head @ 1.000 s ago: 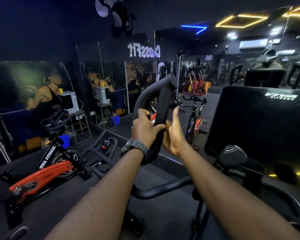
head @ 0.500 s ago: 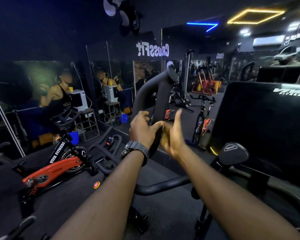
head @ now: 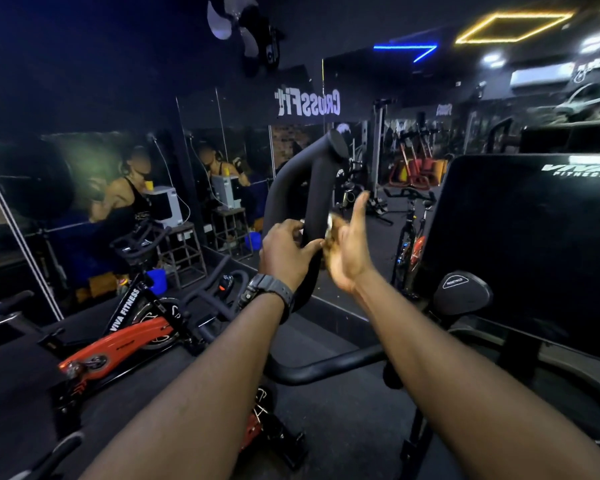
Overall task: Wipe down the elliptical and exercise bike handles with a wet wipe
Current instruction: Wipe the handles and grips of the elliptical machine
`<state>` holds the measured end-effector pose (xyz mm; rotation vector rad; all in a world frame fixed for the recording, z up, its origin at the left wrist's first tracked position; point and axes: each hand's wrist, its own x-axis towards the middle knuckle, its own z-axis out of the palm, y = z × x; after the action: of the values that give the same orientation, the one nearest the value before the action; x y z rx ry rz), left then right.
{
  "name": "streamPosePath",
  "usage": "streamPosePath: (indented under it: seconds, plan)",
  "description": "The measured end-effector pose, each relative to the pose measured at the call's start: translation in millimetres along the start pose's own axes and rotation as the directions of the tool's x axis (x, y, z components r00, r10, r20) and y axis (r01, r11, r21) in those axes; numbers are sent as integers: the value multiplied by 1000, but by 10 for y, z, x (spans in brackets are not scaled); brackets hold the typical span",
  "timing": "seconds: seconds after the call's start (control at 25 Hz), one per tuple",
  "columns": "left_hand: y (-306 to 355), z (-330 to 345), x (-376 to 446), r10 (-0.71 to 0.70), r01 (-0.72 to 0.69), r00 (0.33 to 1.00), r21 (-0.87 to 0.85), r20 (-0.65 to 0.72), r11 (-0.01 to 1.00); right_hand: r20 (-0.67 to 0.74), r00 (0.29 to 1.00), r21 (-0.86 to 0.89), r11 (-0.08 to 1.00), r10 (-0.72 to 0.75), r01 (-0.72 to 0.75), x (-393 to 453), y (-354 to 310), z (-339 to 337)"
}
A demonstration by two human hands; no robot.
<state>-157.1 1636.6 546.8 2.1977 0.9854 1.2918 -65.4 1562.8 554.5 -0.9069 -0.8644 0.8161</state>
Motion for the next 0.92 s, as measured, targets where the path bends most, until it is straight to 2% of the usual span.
streamPosePath:
  seconds: [0.08, 0.12, 0.2, 0.28, 0.4, 0.48, 0.6, 0.76, 0.84, 0.92]
  plan:
    - [-38, -15, -26, 24, -22, 999, -32, 38, 999, 20, 996, 26, 996, -84, 83, 71, -88, 22]
    - [-72, -15, -26, 43, -41, 998, -53, 50, 998, 33, 995, -29, 995, -95, 96, 12, 59, -11]
    - [-138, -4, -8, 58, -52, 996, -84, 63, 995, 42, 998, -83, 996, -39, 42, -234, 452, -66]
    - [-189, 14, -1, 70, -63, 995, -114, 64, 991, 67, 996, -15, 998, -54, 55, -315, 600, -79]
    - [-268, 57, -11, 86, -76, 995, -203, 44, 976, 47, 992, -15, 993, -115, 116, -118, 183, 27]
    - [-335, 79, -25, 89, -82, 996, -245, 16, 966, 35, 978, -70, 976, -204, 206, -36, 71, 77]
    - [-455, 137, -20, 126, -116, 992, -252, 26, 961, 80, 971, -192, 953, -223, 235, -228, 614, -30]
    - [-660, 91, -50, 230, -206, 969, -223, 88, 953, -60, 956, -166, 947, -288, 275, -314, 874, 271]
    - [-679, 113, -105, 318, -292, 924, -147, 212, 945, -108, 947, -136, 948, -302, 287, -357, 893, 371]
    - [-732, 1, 21, 347, -309, 897, -171, 274, 935, -144, 918, -236, 914, -370, 331, -269, 815, 520]
